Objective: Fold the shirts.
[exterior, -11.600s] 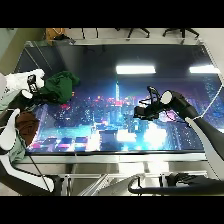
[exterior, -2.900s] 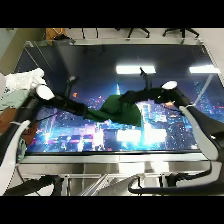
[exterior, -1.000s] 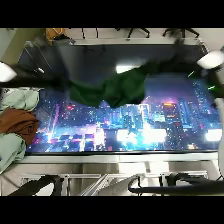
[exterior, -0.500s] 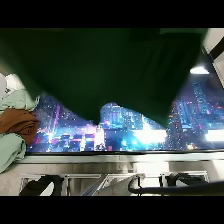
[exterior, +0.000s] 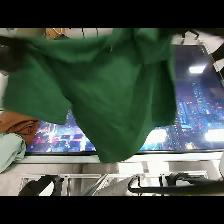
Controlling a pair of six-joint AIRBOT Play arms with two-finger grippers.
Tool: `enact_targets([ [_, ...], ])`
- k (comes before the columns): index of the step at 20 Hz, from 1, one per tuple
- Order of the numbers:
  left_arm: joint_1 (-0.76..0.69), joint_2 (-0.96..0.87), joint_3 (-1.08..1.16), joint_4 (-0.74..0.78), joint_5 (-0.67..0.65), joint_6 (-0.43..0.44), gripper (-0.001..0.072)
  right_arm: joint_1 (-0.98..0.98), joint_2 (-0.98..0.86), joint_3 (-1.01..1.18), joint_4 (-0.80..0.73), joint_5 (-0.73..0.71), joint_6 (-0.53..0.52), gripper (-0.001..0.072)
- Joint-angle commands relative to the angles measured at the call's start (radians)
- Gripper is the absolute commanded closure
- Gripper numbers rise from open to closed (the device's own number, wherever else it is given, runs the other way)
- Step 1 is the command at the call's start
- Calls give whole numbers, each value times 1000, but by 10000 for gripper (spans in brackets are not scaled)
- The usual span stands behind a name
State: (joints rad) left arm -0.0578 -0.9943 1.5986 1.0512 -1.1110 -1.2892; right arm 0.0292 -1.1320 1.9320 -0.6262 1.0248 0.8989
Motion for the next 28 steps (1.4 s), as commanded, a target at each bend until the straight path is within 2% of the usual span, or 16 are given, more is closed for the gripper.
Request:
enact_targets([
  [1,0,-194,-162,6,35,54,690,21,-253,-58,87,31,33,691],
  [5,18,-432,-240,5,113,96,690,111,-520,-58,89,26,42,690],
  [7,51,-512,-239,5,121,96,690,137,-591,-58,90,23,87,689],
  [8,76,-544,-235,5,117,96,690,142,-603,-58,89,23,97,643],
  [9,98,-568,-225,4,105,96,684,140,-602,-57,89,24,97,501],
  [10,125,-592,-207,5,81,96,684,129,-587,-56,88,40,97,429],
  [11,151,-615,-183,5,50,99,602,109,-564,-56,87,71,99,427],
  [12,179,-637,-154,5,10,105,181,78,-531,-56,70,110,141,427],
  [13,202,-657,-127,4,-21,107,15,43,-498,-56,39,148,202,427],
  [18,278,-748,33,4,-94,176,12,-119,-322,-106,-240,385,489,428],
  [22,252,-862,189,4,-112,203,12,-162,-105,-404,-501,423,636,429],
  [26,198,-1002,354,11,-175,243,12,-217,137,-807,-549,414,743,408],
  [28,177,-1048,405,76,-188,242,12,-232,223,-961,-549,382,780,408],
])
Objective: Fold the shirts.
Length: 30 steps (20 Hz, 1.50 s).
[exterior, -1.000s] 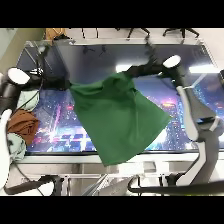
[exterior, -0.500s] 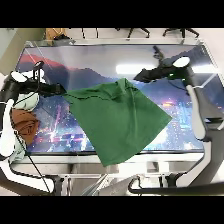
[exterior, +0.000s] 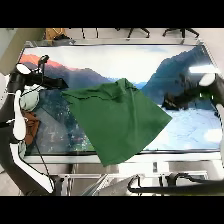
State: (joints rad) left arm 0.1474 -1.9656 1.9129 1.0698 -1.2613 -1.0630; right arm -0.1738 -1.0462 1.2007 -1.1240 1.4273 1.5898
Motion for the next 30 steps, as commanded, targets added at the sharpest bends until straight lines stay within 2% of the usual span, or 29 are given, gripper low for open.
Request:
enact_targets([
  [1,-38,-87,102,108,-37,15,12,-34,164,-284,-50,-40,99,406],
  [2,-42,-92,109,158,-37,15,12,-36,181,-327,-52,-48,110,345],
  [3,-45,-93,109,195,-34,15,12,-39,187,-356,-51,-68,117,189],
  [10,-33,-96,44,220,5,20,12,-37,142,-461,-26,-211,122,174],
  [14,-31,-96,36,218,9,23,12,-32,58,-462,91,-316,17,182],
  [15,-31,-96,36,218,8,23,12,-32,24,-461,125,-332,-6,237],
  [18,-32,-96,36,218,26,26,12,-32,-74,-458,298,-343,-142,275],
  [20,-32,-96,36,210,58,26,12,-32,-106,-457,426,-354,-255,539],
  [22,-34,-96,36,210,86,26,12,-32,-115,-456,485,-359,-293,601],
  [23,-39,-97,36,211,100,26,12,-32,-115,-455,486,-359,-297,682],
  [27,-61,-136,36,213,109,27,15,-34,-116,-425,485,-384,-312,689],
  [28,-62,-148,36,214,112,27,151,-35,-116,-408,481,-384,-312,689],
  [29,-64,-159,36,214,117,27,343,-36,-116,-386,477,-384,-321,689],
  [30,-64,-164,36,214,123,27,487,-39,-119,-360,477,-384,-327,689],
])
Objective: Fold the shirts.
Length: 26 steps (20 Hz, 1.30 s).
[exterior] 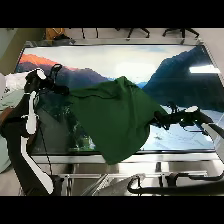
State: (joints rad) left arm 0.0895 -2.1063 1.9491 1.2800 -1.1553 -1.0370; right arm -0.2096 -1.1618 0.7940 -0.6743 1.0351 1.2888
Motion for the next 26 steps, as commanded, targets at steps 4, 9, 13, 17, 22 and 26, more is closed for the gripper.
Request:
enact_targets([
  [4,8,-22,42,3,-87,-30,690,-7,-114,240,24,8,-33,689],
  [9,51,77,-44,-60,-422,-169,691,13,-460,789,32,28,-48,689],
  [13,108,278,-410,-394,-490,-187,691,59,-744,1231,125,134,-47,689],
  [17,128,412,-691,-436,-438,-156,690,108,-819,1286,177,145,-88,689],
  [22,165,416,-704,-435,-299,-108,684,79,-772,1283,180,237,-92,482],
  [26,167,416,-565,-336,-284,-42,102,-9,-669,1223,118,333,-28,466],
])
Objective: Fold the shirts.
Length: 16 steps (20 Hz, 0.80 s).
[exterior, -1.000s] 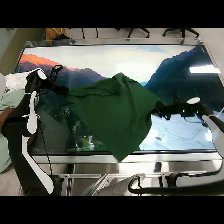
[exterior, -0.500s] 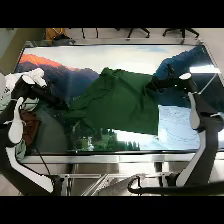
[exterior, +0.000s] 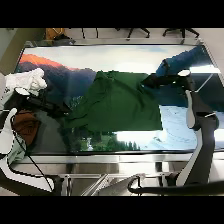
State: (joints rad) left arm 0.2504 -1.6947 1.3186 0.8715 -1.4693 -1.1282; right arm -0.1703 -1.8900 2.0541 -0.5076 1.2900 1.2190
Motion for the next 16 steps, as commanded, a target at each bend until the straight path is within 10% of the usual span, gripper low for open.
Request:
enact_targets([
  [1,4,4,90,126,23,60,102,-67,92,-75,-99,100,61,465],
  [7,63,3,-39,209,-75,159,102,-105,321,-393,-462,203,119,437],
  [9,74,3,-127,201,-84,180,102,-104,388,-521,-544,200,143,207],
  [16,11,2,-235,113,31,228,103,-102,417,-756,-566,105,112,208],
])
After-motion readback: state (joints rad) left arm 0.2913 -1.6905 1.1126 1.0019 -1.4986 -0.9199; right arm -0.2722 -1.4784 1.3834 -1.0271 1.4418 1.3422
